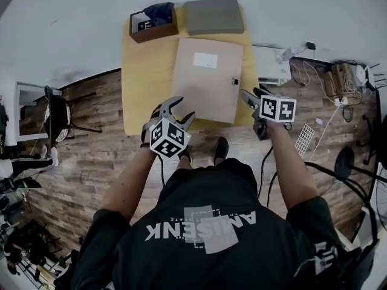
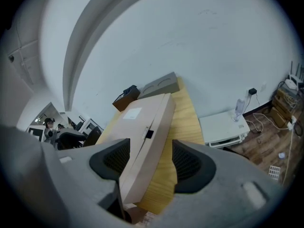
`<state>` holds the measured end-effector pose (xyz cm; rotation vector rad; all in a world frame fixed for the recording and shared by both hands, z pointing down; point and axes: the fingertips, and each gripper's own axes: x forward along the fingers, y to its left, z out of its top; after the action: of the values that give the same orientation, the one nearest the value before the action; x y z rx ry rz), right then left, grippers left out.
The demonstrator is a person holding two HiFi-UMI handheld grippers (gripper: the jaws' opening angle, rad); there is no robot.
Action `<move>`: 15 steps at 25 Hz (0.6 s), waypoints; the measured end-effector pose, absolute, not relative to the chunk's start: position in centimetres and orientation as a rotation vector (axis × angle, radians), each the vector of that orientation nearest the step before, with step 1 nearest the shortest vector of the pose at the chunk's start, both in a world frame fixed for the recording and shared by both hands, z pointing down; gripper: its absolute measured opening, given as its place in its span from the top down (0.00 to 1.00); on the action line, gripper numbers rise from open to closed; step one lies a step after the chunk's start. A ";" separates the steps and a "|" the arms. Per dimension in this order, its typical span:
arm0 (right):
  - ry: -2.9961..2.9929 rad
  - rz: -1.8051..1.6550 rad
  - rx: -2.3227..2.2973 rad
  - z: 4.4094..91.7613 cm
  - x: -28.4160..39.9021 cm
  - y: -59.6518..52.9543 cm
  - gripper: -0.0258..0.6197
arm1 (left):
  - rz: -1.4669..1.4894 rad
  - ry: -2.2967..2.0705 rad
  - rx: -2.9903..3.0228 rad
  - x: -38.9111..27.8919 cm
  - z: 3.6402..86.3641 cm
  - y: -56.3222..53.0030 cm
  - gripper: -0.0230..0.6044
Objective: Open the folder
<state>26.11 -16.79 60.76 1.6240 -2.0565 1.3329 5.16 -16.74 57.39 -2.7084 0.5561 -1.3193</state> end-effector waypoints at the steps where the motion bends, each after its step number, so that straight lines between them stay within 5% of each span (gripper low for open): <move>1: -2.049 1.358 1.614 61.4 25.9 -16.8 0.55 | -1.341 0.531 -2.706 5.1 58.1 -16.4 0.60; 15: -2.010 1.699 1.508 65.9 25.1 -17.6 0.55 | -1.455 0.311 -2.584 6.9 62.1 -14.3 0.57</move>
<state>25.14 -17.62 65.89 1.5078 -2.0104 1.6992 6.92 -14.26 62.08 -2.5839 0.3112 -1.4554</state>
